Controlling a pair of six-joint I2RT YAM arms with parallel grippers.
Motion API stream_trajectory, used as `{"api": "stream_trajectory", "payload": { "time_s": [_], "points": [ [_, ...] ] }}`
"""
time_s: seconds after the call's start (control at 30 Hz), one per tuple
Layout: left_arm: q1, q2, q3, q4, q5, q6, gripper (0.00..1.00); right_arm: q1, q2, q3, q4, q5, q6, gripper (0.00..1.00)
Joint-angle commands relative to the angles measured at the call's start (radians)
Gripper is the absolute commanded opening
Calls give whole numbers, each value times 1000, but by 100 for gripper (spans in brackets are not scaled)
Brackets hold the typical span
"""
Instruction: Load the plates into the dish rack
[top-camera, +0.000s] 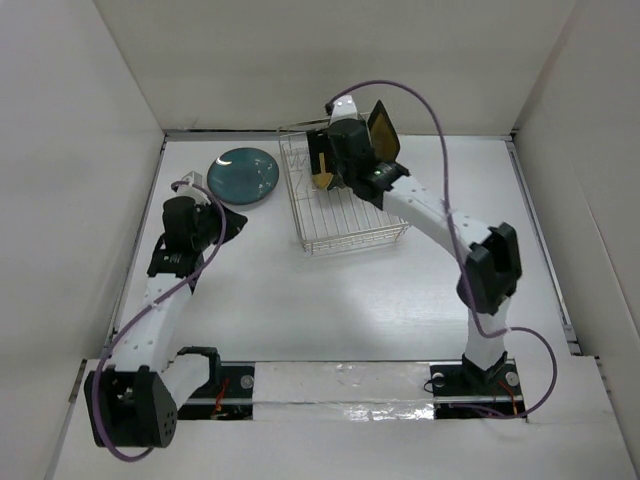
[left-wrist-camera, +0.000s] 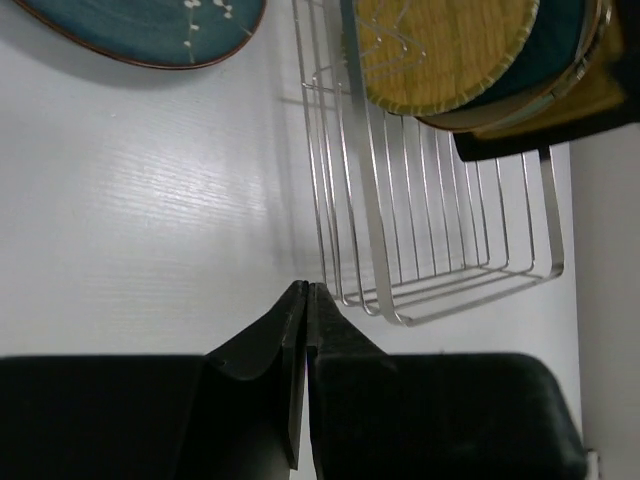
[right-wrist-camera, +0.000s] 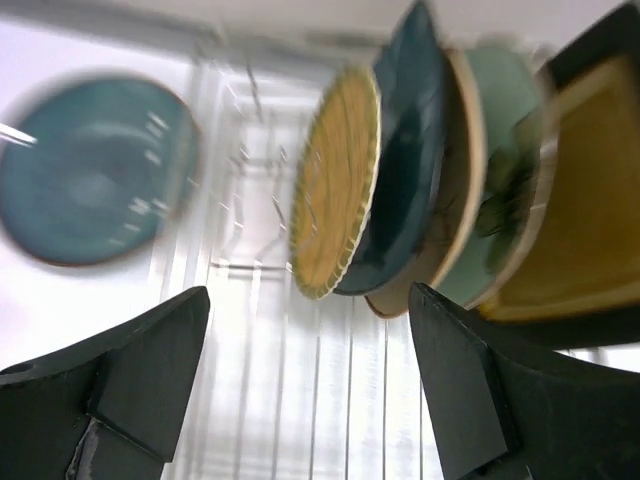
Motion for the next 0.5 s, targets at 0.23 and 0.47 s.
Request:
{"api": "stream_trajectory", "payload": {
  "time_s": [0.23,0.47],
  "points": [
    [81,360,145,183,-84,-192,10,122,-543,-509,268,-173,83,0],
    [128,581,206,224,-201,-287,65,183,-817,-881,419,-286,206,17]
  ]
}}
